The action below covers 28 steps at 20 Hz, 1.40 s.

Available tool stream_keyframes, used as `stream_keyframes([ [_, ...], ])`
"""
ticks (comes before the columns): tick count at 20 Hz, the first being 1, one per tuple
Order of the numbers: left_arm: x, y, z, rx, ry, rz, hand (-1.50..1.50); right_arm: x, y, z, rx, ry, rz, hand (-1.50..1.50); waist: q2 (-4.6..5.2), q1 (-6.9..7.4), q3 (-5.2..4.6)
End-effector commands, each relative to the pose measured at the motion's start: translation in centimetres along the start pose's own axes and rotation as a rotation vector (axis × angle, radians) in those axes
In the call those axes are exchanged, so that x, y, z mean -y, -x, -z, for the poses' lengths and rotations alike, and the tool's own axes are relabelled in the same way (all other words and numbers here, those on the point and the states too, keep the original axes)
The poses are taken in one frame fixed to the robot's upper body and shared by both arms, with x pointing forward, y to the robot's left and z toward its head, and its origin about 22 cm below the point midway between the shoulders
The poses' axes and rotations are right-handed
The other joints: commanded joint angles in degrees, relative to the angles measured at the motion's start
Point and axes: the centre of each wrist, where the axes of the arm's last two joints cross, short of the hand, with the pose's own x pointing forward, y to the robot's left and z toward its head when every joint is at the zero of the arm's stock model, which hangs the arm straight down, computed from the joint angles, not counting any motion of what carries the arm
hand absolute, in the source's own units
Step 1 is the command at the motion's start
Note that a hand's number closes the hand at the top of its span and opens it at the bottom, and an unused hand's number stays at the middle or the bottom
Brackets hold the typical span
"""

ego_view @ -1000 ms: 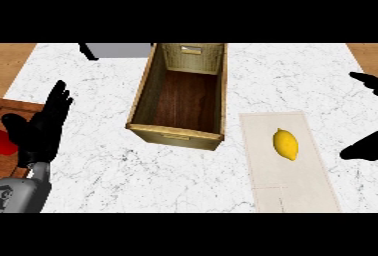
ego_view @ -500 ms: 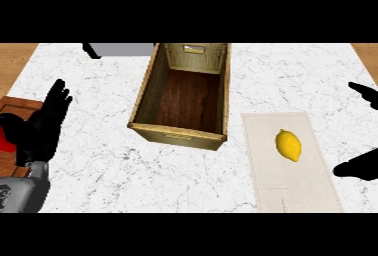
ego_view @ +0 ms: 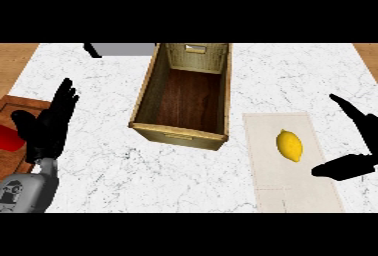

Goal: Pick the lemon from the placemat and place it in the basket

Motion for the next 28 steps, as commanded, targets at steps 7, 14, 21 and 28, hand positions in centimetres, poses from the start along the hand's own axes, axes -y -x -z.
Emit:
stream_keyframes([
  [7,-0.3,0.1,0.6,0.008,-0.002,0.018,0.0,-3.8,1.5,2.1,0.052,0.051,-0.021,-1.5,0.03,0.07,-0.01],
  [14,-0.9,-0.7,-0.8,0.0,-0.003,0.004,0.0,-3.7,2.8,1.7,0.078,0.059,0.031,-1.5,-0.02,0.15,0.0],
  [21,1.0,-0.6,-0.2,-0.007,0.015,-0.003,0.0,-7.5,1.6,0.8,0.068,0.061,-0.003,-1.5,-0.02,0.01,-0.01],
  [28,-1.2,0.5,0.0,-0.003,0.007,-0.021,0.0,-7.7,3.7,2.2,0.021,0.062,-0.058,-1.5,0.0,0.05,-0.01],
])
